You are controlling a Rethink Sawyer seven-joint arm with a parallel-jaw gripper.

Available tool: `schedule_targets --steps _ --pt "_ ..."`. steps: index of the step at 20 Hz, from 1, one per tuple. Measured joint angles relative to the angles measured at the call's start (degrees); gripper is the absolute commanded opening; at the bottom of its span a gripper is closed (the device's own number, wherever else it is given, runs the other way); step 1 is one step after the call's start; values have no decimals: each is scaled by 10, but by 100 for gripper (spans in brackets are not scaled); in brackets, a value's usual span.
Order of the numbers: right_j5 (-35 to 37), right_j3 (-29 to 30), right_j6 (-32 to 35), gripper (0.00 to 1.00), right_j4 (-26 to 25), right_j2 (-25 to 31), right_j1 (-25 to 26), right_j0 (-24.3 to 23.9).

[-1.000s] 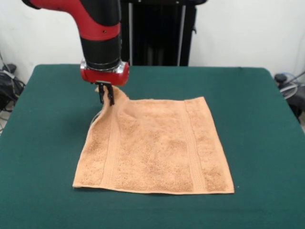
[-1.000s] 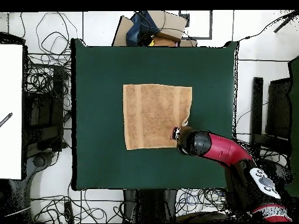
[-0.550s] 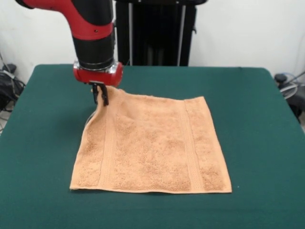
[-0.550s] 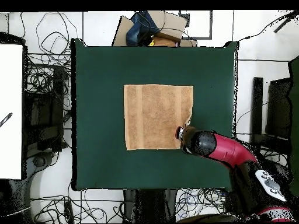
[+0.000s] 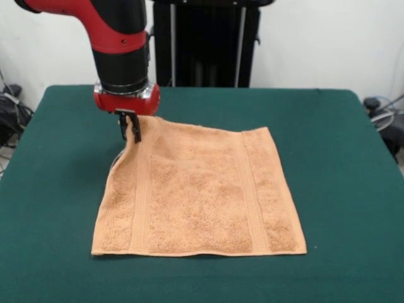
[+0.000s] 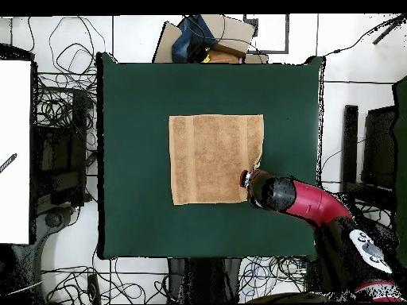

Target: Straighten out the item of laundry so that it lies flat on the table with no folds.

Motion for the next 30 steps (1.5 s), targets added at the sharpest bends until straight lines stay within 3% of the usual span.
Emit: schedule_targets --steps 15,16,30 --pt "0 0 0 0 -7 1 0 0" --pt "0 0 0 100 -7 1 0 0" --pt "0 -10 0 100 -9 1 0 0"
